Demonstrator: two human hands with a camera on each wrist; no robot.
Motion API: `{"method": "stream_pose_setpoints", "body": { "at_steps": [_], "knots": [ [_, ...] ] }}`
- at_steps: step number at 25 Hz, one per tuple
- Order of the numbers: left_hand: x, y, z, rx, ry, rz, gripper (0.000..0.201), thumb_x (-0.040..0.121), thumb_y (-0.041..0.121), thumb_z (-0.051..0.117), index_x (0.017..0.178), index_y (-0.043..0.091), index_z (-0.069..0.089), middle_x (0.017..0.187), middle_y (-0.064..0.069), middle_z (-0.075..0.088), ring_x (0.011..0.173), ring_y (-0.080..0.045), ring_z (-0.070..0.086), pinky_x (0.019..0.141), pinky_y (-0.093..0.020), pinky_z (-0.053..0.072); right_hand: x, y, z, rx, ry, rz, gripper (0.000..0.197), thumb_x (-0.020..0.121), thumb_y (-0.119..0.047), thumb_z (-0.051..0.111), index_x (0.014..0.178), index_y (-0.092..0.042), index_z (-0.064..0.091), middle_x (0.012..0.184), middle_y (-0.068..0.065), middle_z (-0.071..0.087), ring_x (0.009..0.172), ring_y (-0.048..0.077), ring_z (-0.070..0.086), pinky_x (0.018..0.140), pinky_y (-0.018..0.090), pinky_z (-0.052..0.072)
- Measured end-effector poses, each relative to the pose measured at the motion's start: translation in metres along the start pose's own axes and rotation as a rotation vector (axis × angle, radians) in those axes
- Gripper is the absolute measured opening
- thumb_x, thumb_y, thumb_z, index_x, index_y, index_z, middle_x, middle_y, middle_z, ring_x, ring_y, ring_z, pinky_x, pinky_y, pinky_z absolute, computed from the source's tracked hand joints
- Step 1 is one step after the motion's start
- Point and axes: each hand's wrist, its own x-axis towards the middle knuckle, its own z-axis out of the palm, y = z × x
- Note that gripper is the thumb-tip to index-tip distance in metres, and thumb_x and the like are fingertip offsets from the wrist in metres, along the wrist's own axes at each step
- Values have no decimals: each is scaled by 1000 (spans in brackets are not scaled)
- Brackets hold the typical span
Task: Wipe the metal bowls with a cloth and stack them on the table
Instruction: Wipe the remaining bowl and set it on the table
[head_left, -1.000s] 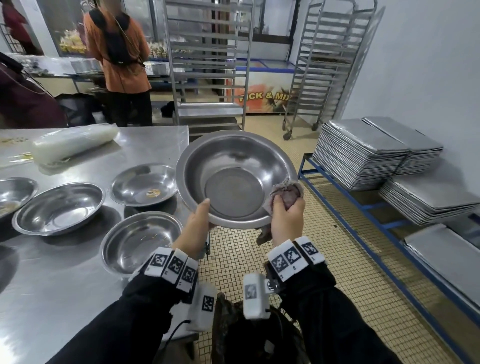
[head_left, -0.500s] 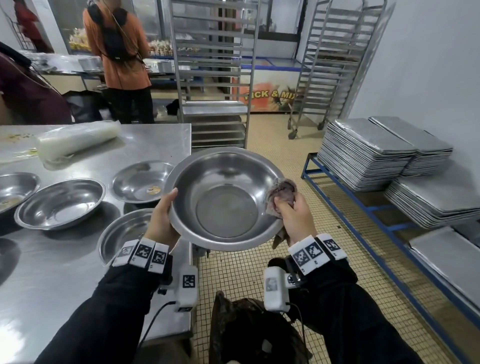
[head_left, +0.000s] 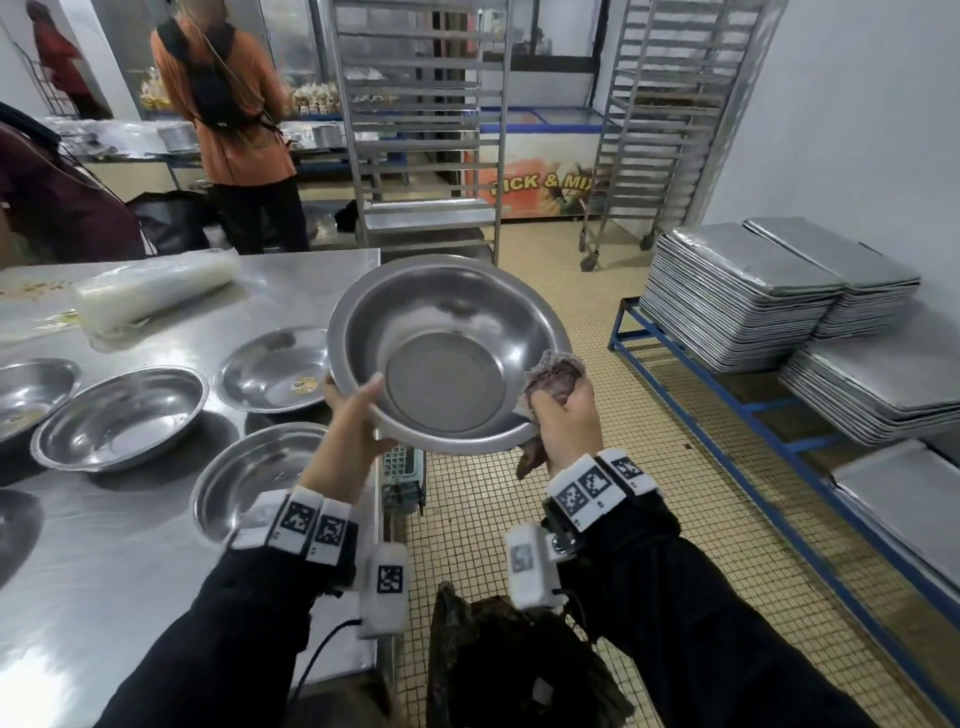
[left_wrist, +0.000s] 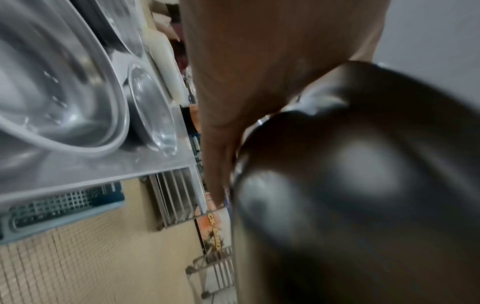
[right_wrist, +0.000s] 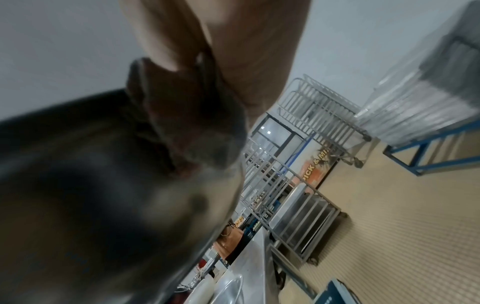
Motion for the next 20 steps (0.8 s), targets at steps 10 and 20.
{"method": "stream_pose_setpoints", "body": {
  "at_steps": [10, 20],
  "knots": [
    [0, 25, 10, -109, 82, -120, 37, 98, 31, 36, 108, 8, 64, 91, -10, 72, 84, -22, 70, 79, -41, 51, 21, -27, -33, -231, -54, -136, 29, 94, -24, 53, 121, -13, 47, 105, 1, 61, 95, 17, 60, 66, 20, 45],
    [-6, -6, 43, 231, 25, -164, 22, 93, 17, 59, 112, 10, 52, 121, -25, 60, 99, -26, 67, 91, -46, 54, 11, 1, -14, 7, 35, -9, 42, 87, -4, 53, 122, -15, 31, 95, 8, 58, 70, 19, 63, 53, 25, 53]
  ]
}}
